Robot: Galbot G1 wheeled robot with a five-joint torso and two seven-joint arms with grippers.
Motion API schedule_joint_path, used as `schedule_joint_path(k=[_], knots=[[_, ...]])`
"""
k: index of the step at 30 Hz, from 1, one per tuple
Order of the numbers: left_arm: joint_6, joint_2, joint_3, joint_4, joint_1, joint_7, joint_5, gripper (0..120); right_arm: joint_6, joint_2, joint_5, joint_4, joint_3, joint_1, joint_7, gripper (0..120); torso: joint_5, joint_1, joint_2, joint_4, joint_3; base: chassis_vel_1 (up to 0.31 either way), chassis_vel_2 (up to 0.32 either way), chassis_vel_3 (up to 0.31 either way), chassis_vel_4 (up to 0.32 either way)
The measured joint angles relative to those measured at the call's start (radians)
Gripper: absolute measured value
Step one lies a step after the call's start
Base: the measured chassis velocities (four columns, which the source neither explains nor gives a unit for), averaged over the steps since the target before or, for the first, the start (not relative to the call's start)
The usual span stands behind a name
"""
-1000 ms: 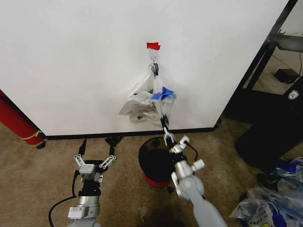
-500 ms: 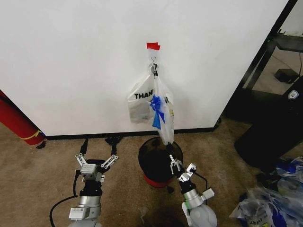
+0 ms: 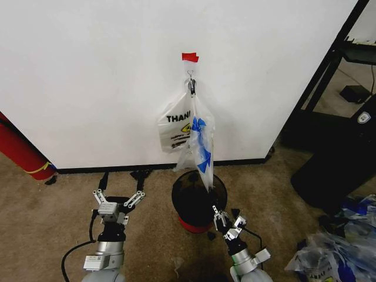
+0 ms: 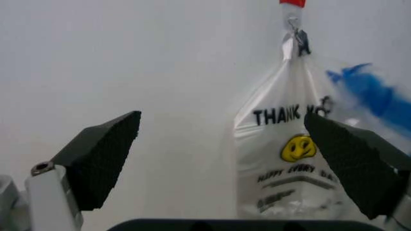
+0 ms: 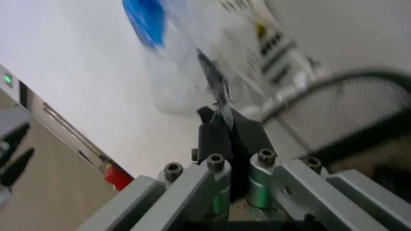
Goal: Pick up the garbage bag from the wall and place it over the trash bin.
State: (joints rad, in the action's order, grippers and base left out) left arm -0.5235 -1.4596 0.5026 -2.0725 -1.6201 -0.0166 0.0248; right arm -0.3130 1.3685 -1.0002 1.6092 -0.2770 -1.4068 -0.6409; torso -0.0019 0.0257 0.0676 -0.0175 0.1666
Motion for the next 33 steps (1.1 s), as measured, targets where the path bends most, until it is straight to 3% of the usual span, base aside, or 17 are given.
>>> schedule_joint_path(k=[12, 18, 20, 22, 26, 28, 33], knots=[[-0.029, 0.105, -0.117, 0.056, 0.148, 0.069, 0.122, 100, -0.036, 0.013, 0.058, -0.061, -0.026, 0.167, -0.069, 0, -0.0003, 0.000, 0.000, 0.0001, 0.000, 0.000, 0.000, 0.000, 0.000], [0.117, 0.282, -0.292, 0.128, 0.369, 0.080, 0.260, 100, -0.057, 0.028, 0.101, -0.115, -0.024, 0.182, -0.111, 0, -0.0002, 0.000, 0.000, -0.0001, 0.000, 0.000, 0.000, 0.000, 0.000], [0.146, 0.305, -0.327, 0.130, 0.398, 0.073, 0.283, 100, -0.059, 0.030, 0.105, -0.118, -0.024, 0.180, -0.113, 0, -0.0002, 0.000, 0.000, 0.0000, 0.000, 0.000, 0.000, 0.000, 0.000], [0.223, 0.350, -0.409, 0.133, 0.464, 0.031, 0.309, 100, -0.062, 0.036, 0.110, -0.122, -0.026, 0.178, -0.114, 0, 0.0000, 0.000, 0.000, -0.0003, 0.000, 0.000, 0.000, 0.000, 0.000], [0.343, 0.398, -0.513, 0.139, 0.551, -0.075, 0.284, 100, -0.065, 0.045, 0.114, -0.123, -0.029, 0.180, -0.114, 0, -0.0001, 0.000, 0.000, 0.0000, 0.000, 0.000, 0.000, 0.000, 0.000], [0.361, 0.403, -0.525, 0.139, 0.563, -0.095, 0.276, 100, -0.065, 0.047, 0.114, -0.124, -0.030, 0.181, -0.114, 0, -0.0001, 0.000, 0.000, 0.0001, 0.000, 0.000, 0.000, 0.000, 0.000], [0.515, 0.404, -0.592, 0.137, 0.653, -0.265, 0.187, 100, -0.072, 0.060, 0.119, -0.131, -0.033, 0.185, -0.111, 0, 0.0000, 0.000, 0.000, 0.0000, 0.000, 0.000, 0.000, 0.000, 0.000]])
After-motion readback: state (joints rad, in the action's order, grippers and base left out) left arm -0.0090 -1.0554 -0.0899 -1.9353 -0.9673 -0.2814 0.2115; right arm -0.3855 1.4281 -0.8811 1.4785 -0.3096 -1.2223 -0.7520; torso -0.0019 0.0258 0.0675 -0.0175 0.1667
